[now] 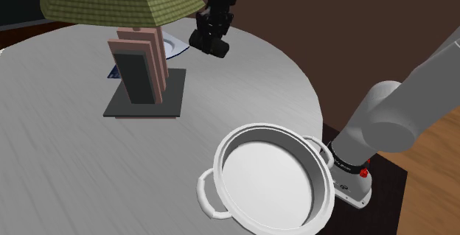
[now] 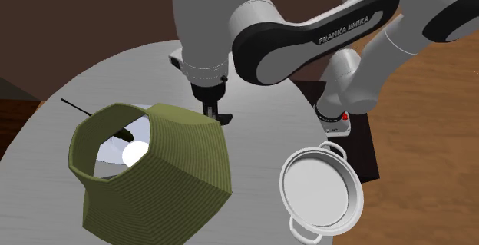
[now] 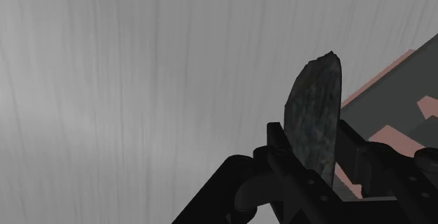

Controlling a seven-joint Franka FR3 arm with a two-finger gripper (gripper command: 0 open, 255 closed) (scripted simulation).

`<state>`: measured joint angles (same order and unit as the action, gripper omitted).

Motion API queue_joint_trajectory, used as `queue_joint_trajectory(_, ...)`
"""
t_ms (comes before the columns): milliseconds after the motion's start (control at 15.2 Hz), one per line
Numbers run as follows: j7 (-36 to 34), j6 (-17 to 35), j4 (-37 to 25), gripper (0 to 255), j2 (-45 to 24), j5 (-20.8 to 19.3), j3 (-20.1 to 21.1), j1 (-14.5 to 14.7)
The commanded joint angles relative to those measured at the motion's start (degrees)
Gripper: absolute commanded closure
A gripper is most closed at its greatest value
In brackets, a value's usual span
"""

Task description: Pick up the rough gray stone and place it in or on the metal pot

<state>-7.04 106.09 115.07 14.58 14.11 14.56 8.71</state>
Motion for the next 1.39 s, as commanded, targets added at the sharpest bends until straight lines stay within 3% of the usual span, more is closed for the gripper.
queue_joint_trajectory(0, -0.4, -1.6, -1.7, 255, 0.0, -0.1, 0.0, 0.0)
queue_joint_trajectory(726, -8.0, -2.3, 11.2, 255, 15.7, 5.1, 4.9, 5.1)
queue_joint_trajectory(1320, -17.3, -4.6, 17.4, 255, 27.0, 10.8, 11.0, 10.8)
